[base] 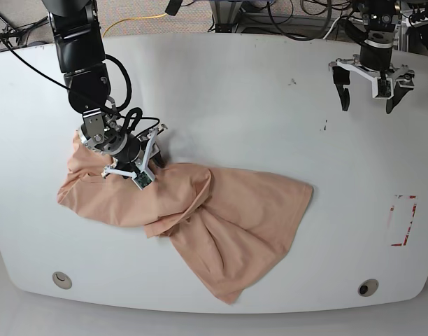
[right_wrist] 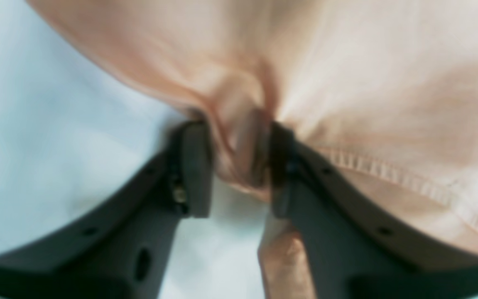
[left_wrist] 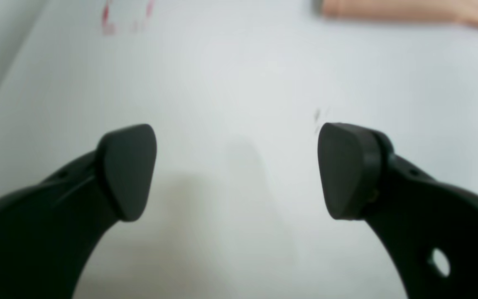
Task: Fold the T-shirt properly
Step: 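Lower the right gripper onto the bunched shirt and pinch the fabric, then lower the left gripper to the shirt's hem edge and grasp it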
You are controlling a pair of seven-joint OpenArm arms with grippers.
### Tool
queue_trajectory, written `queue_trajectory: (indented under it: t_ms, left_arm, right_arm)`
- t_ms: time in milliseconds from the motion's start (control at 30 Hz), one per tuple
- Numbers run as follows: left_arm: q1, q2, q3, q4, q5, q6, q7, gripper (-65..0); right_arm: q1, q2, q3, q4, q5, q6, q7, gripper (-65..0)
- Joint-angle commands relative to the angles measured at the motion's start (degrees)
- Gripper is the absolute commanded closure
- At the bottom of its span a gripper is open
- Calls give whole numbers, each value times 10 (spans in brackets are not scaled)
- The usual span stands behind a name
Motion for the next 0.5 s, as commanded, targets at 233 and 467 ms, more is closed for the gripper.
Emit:
queue_trajectory:
  t_ms: [233, 467]
  left_arm:
    - [-63, -4, 6, 12, 0, 1, 42, -579]
    - [-133, -5, 33, 10, 0, 1, 98, -581]
  right_arm:
    - [-6, 6, 4, 82, 5, -2, -42, -98]
    - [-55, 2, 38, 200, 5, -3, -92, -87]
